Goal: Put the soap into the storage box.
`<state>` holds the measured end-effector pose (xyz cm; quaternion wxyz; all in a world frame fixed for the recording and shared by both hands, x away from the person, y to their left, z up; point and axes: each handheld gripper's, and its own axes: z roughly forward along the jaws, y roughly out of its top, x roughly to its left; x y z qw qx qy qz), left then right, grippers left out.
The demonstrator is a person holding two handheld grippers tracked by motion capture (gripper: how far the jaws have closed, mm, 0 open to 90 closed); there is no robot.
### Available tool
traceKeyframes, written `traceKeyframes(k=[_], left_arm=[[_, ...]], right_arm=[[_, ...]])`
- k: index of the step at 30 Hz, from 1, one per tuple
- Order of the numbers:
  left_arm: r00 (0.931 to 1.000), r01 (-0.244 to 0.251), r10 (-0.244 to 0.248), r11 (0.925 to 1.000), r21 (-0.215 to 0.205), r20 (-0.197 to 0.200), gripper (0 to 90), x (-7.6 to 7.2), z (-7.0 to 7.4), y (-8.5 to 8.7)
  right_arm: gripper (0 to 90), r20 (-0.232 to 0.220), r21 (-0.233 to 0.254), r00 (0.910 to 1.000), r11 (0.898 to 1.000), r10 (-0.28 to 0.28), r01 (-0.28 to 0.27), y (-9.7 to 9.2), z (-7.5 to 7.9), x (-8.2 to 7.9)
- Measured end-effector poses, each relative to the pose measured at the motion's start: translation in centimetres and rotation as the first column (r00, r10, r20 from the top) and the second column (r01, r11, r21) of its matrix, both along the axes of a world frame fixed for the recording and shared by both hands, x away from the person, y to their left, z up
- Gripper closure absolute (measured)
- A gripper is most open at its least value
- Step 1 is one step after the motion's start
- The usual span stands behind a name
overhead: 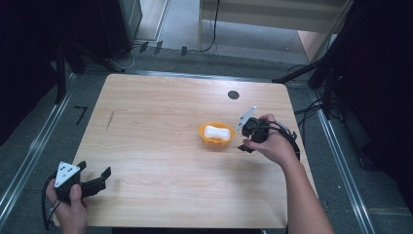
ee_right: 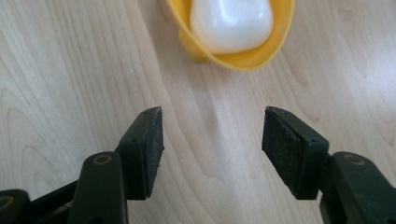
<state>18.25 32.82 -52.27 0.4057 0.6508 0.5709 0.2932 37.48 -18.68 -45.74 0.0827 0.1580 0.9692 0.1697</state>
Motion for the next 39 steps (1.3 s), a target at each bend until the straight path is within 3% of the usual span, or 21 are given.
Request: traceKeyframes(k=[14, 25, 26, 30, 33, 36, 38, 39], left_arm=[[1.0, -0.001, 0.001, 1.0, 0.0, 0.0, 8.9, 0.0, 0.0, 0.0], [1.0, -0.001, 0.001, 1.0, 0.0, 0.0, 9.0, 0.0, 0.0, 0.0], [1.0, -0.002, 0.002, 1.0, 0.0, -0.001, 8.9, 0.0, 0.0, 0.0], [1.0, -0.001, 0.001, 1.0, 0.0, 0.0, 8.9, 0.0, 0.0, 0.0], [1.0, 0.0, 0.0, 1.0, 0.002, -0.001, 9.0, 0.0, 0.0, 0.0], [1.0, -0.001, 0.001, 1.0, 0.005, -0.001, 8.9, 0.0, 0.0, 0.0], [1.0, 0.0, 0.0, 1.0, 0.004, -0.001, 8.9, 0.0, 0.0, 0.0], [1.0, 0.002, -0.002, 1.0, 0.005, 0.0, 8.9, 0.0, 0.0, 0.0]], right_arm=[[37.3, -0.024, 0.003, 0.9992, 0.999, -0.032, 0.032, -1.7, -1.2, -2.1], [32.9, -0.039, 0.049, 0.9944, 0.994, -0.098, 0.099, -3.4, -2.1, -3.9], [30.6, -0.041, 0.076, 0.9925, 0.99, -0.116, 0.118, -3.8, -2.3, -4.3], [25.1, -0.05, 0.103, 0.9871, 0.982, -0.152, 0.156, -4.5, -2.7, -5.1], [18.3, -0.031, 0.097, 0.9836, 0.979, -0.178, 0.18, -4.8, -3.0, -6.0], [17.1, -0.013, 0.098, 0.9813, 0.976, -0.192, 0.193, -5.3, -3.3, -6.8], [15.1, -0.013, 0.106, 0.9773, 0.972, -0.212, 0.212, -5.5, -3.3, -7.1], [14.3, -0.007, 0.137, 0.9704, 0.961, -0.241, 0.24, -6.1, -3.4, -7.7]])
